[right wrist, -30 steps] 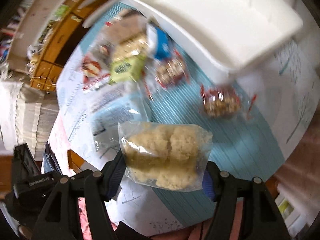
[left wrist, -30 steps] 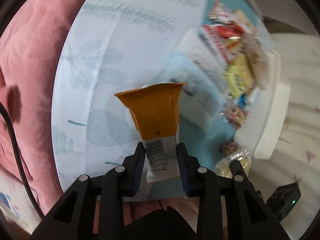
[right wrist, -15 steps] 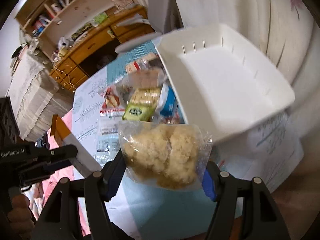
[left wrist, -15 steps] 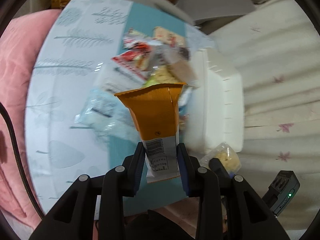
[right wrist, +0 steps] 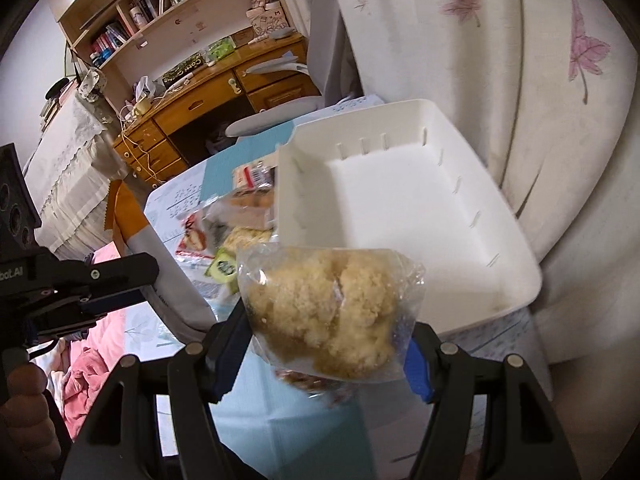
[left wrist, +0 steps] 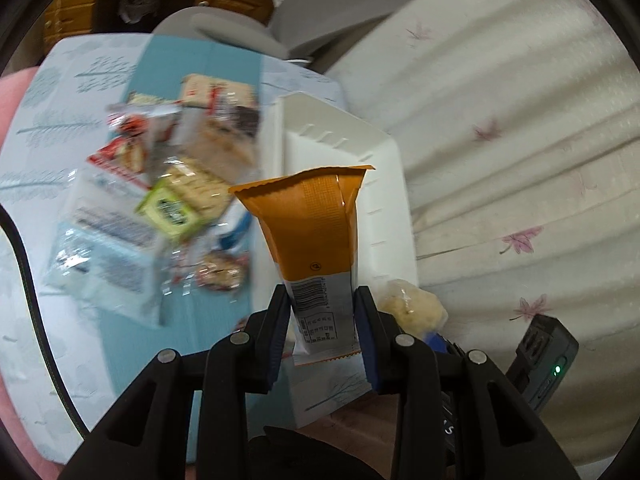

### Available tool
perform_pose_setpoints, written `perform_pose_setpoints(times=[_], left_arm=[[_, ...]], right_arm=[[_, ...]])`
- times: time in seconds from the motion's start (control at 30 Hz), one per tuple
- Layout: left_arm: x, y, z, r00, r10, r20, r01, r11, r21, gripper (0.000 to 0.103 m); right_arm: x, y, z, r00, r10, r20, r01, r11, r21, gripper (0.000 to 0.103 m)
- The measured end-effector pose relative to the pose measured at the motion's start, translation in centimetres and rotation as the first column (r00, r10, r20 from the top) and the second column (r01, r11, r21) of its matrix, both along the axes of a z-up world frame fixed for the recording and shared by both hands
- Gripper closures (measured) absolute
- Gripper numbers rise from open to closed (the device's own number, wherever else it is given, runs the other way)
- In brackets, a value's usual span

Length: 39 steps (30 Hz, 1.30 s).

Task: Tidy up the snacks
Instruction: 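Release the bar into the white tray with the left tool while the right tool drops its bag in, then grasp the light blue printed bag with the left tool while the right tool grasps the nut bag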

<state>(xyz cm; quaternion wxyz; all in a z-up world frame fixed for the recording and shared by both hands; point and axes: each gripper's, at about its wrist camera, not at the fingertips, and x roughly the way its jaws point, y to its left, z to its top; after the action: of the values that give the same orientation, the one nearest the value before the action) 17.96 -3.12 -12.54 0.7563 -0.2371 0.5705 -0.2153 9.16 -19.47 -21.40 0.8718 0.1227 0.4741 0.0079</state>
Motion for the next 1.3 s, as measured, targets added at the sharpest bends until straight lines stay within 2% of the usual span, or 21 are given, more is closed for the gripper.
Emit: perform_pose_setpoints(times=[0.17,0.33,0.4,0.43,0.47,0.5,0.53,0.57,0.7,0.87,1.3], left_arm=[[0.8,-4.4,0.0,0.999,-0.039,0.026,0.039,0.999,0.008,0.072],[1.6,-7.2,-0.7,0.999,-0.034,0.026,0.033,0.999,0.015,0.068],[1.9,-8.0,-1.1,1.0,-0.018,0.017,0.018,0.999,0.028,0.059],[1.9,-8.2,-1.3,1.0,-0.01,0.011,0.009,0.999,0.033,0.047],[1.9,-8.3,-1.4,1.0,0.003,0.006,-0.003,0.999,0.038,0.04],[1.8,-8.3,-1.5,1.0,0.014,0.003,-0.014,0.999,0.042,0.04],[1.7,-8.2,-1.7,1.0,0.028,-0.003,-0.027,0.998,0.048,0.04],[1.7,-8.1,-1.9,0.999,0.046,-0.016,-0.045,0.997,0.063,0.039],[1.2,-6.7,-2.8,0.992,0.113,-0.051,-0.107,0.988,0.108,0.039],[-0.1,-4.3,-3.4,0.982,0.181,-0.055,-0.171,0.972,0.159,0.039],[-4.3,3.3,-5.3,0.968,0.236,-0.09,-0.204,0.94,0.275,0.038]], right_arm=[[1.0,-3.3,-0.3,1.0,0.007,-0.02,-0.007,1.0,-0.018,0.036],[2.0,-5.8,-0.6,0.999,0.017,-0.033,-0.018,0.999,-0.033,0.035],[2.4,-6.6,-0.8,0.999,0.019,-0.043,-0.021,0.999,-0.036,0.034],[2.6,-7.0,-1.0,0.998,0.02,-0.053,-0.022,0.999,-0.037,0.032],[2.8,-7.3,-1.1,0.998,0.019,-0.064,-0.022,0.999,-0.037,0.026],[2.9,-7.7,-1.2,0.997,0.017,-0.069,-0.02,0.999,-0.035,0.017],[2.9,-7.9,-1.2,0.998,0.013,-0.068,-0.015,0.999,-0.032,0.012],[2.9,-8.1,-1.2,0.998,0.011,-0.066,-0.013,0.999,-0.03,0.011],[3.0,-8.5,-1.5,0.998,0.014,-0.068,-0.015,1.0,-0.014,0.01],[2.9,-8.1,-1.9,0.996,0.029,-0.08,-0.029,1.0,0.006,0.01],[1.1,-3.4,-3.1,0.992,0.055,-0.117,-0.047,0.996,0.071,0.01]])
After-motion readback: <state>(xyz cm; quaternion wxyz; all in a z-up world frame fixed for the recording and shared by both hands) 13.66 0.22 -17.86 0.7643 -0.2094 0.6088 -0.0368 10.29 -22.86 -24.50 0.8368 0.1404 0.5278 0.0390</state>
